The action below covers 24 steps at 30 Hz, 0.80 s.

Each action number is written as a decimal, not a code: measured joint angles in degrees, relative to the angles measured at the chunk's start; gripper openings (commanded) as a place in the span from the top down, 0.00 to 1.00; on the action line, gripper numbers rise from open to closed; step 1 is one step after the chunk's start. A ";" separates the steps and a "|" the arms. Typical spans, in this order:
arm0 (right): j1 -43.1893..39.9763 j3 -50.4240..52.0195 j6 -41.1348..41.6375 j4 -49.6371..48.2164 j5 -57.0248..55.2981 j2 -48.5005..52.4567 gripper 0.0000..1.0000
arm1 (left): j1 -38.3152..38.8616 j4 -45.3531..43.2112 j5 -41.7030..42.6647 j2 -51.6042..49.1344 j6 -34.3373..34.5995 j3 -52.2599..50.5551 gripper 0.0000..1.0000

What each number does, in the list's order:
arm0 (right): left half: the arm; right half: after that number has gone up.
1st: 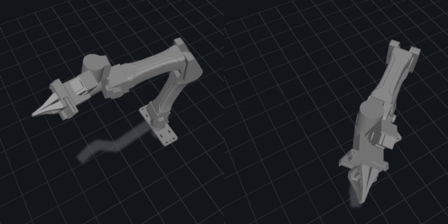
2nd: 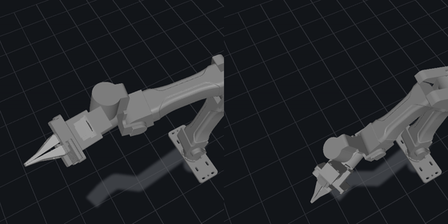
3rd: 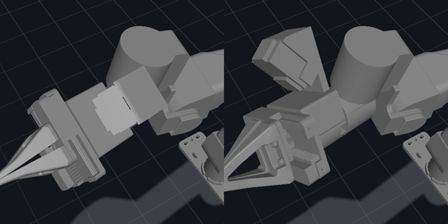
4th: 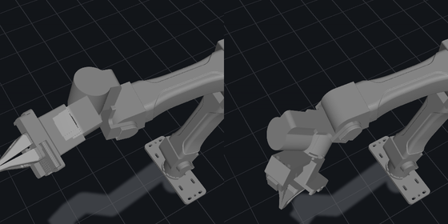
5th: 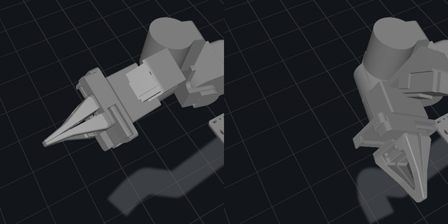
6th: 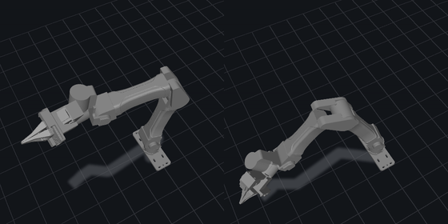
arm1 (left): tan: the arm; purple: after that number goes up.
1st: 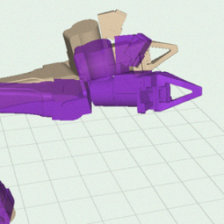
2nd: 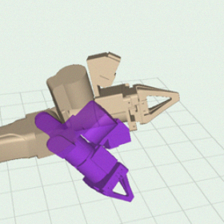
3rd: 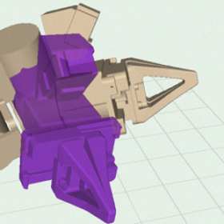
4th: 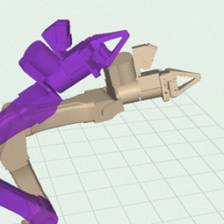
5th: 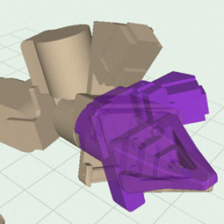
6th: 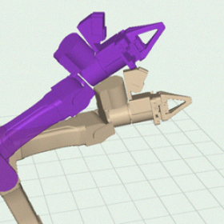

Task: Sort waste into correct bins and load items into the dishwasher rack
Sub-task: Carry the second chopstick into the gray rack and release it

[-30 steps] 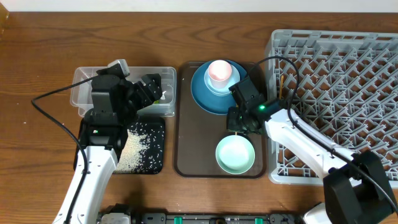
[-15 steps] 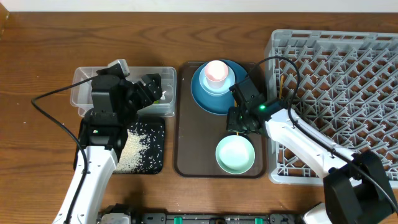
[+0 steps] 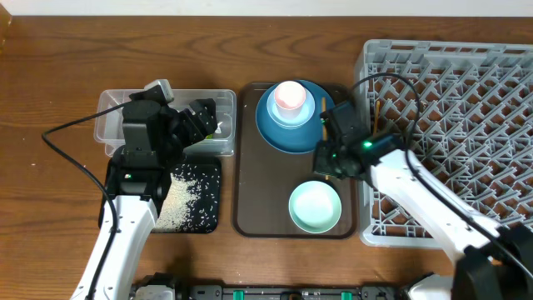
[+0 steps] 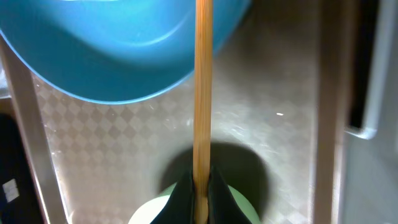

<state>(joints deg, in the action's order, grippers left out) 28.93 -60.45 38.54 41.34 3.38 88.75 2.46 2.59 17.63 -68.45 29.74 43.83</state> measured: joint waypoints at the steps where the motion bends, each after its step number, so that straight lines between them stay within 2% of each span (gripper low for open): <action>1: -0.66 0.00 -0.33 0.50 -0.04 -1.09 0.99 | 0.00 0.00 0.00 0.00 0.00 0.00 0.11; 14: -8.92 0.00 -9.29 9.29 -0.20 -12.39 0.99 | 0.00 0.00 0.00 0.00 0.00 0.00 0.11; 24: -13.73 0.00 -16.33 12.94 -0.39 -13.86 0.99 | 0.00 0.00 0.00 0.00 0.00 0.00 0.11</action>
<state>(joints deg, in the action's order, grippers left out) 15.20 -60.45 22.22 54.28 2.98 74.89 2.46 2.59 17.63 -68.45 29.74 43.83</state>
